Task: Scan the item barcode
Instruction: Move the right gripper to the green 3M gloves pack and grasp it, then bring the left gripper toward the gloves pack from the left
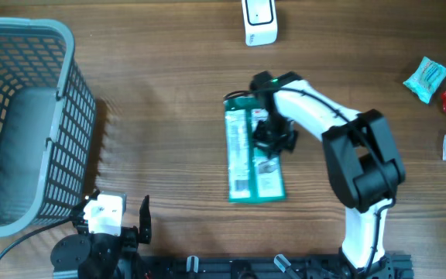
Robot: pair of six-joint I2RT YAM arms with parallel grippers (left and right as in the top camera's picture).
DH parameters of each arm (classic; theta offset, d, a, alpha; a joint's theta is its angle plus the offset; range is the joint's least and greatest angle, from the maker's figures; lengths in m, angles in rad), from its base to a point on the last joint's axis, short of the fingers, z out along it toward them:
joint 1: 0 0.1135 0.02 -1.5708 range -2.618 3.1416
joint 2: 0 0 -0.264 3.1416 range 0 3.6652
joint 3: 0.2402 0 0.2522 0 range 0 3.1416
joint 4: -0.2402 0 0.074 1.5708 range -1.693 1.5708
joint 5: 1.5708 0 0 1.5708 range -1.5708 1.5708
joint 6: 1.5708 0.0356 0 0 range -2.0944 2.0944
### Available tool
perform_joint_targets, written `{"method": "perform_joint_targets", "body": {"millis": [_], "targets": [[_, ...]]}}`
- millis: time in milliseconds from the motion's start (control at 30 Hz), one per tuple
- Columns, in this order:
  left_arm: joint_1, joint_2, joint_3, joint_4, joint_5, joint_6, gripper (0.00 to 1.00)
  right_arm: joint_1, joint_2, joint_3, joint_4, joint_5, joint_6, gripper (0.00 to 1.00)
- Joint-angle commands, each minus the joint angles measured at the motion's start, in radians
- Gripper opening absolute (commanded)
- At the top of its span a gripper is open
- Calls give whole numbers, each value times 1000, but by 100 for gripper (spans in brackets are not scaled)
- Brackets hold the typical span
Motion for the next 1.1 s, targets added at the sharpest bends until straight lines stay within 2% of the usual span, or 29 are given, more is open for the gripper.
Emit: {"method": "perform_joint_targets", "body": {"millis": [0, 33, 100, 167, 300, 433, 700, 767, 833, 867, 900, 1000, 1067], "targets": [[-5, -7, 1, 2, 12, 11, 100, -47, -37, -29, 22, 235, -122, 4], [-5, -7, 1, 2, 12, 11, 100, -49, -76, -26, 23, 229, -137, 5], [-5, -7, 1, 2, 12, 11, 100, -48, -188, -25, 40, 172, -192, 22], [-5, -7, 1, 2, 12, 11, 100, -47, -258, -25, 52, 128, -198, 27], [-5, -7, 1, 2, 12, 11, 100, -48, -338, -25, 43, 111, -198, 26], [-5, -7, 1, 2, 12, 11, 100, -47, -350, -25, -1, 111, -198, 18], [-5, -7, 1, 34, 12, 12, 100, -47, -372, -25, 12, -20, -286, 18], [-5, -7, 1, 137, 32, 11, 100, -53, -405, -25, 11, -20, -292, 23], [-5, -7, 1, 263, 127, 11, 100, -69, -442, -25, 21, -20, -291, 38], [-5, -7, 1, 310, 185, 11, 100, -87, -465, -25, 30, -21, -290, 48], [-5, -7, 1, 341, 228, 11, 100, -102, -479, -25, 32, -21, -288, 53], [-5, -7, 1, 326, 233, 11, 100, -152, -498, -25, 27, -59, -293, 61], [-5, -7, 1, 336, 250, 2, 100, -191, -498, -25, 23, -130, -322, 61]]}}
